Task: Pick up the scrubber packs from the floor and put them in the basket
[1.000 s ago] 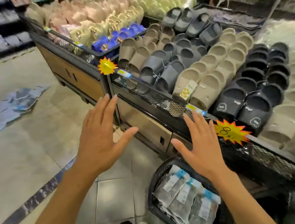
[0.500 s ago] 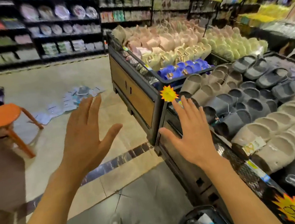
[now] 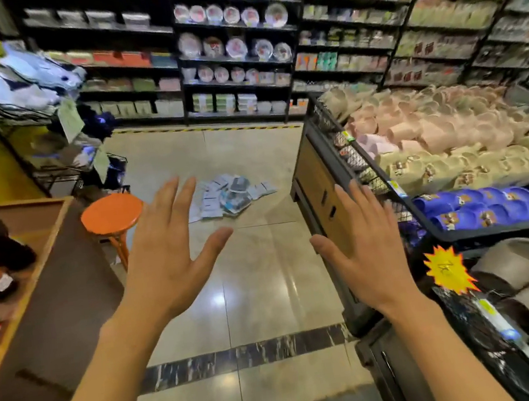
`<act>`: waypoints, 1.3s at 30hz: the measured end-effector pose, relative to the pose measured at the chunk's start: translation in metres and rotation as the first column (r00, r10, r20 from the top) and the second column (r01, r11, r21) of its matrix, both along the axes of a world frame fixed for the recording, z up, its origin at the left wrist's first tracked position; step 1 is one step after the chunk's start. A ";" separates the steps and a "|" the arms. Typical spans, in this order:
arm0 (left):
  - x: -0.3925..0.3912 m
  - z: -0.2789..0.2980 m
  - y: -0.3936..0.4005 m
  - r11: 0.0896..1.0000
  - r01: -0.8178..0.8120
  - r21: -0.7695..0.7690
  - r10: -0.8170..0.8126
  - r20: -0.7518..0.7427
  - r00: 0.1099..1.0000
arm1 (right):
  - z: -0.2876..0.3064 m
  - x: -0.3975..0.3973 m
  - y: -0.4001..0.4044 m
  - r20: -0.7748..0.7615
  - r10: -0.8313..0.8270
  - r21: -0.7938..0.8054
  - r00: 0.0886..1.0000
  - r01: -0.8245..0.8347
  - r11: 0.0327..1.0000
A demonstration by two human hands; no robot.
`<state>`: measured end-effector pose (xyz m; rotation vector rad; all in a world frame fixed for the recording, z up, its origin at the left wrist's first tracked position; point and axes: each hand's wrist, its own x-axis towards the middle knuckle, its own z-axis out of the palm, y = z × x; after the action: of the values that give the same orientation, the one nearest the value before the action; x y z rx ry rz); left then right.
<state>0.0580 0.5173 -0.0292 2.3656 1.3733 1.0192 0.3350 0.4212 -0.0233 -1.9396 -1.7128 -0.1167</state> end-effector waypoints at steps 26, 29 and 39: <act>0.099 -0.034 0.498 0.970 -0.223 -0.100 0.221 -0.032 0.975 | -0.024 0.119 0.559 -0.111 0.234 0.008 0.966 -0.235 0.972; 0.099 -0.045 0.555 0.966 -0.214 -0.148 0.215 -0.007 0.977 | -0.034 0.123 0.620 -0.109 0.246 -0.012 0.963 -0.249 0.969; 0.111 -0.060 0.764 0.970 -0.101 -0.221 0.114 0.044 0.993 | -0.046 0.136 0.810 -0.110 0.204 -0.120 0.973 -0.217 0.969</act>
<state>0.1692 1.2808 -0.0895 2.1094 1.5220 0.9024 0.4707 1.2314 -0.0690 -1.8071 -1.8891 0.1704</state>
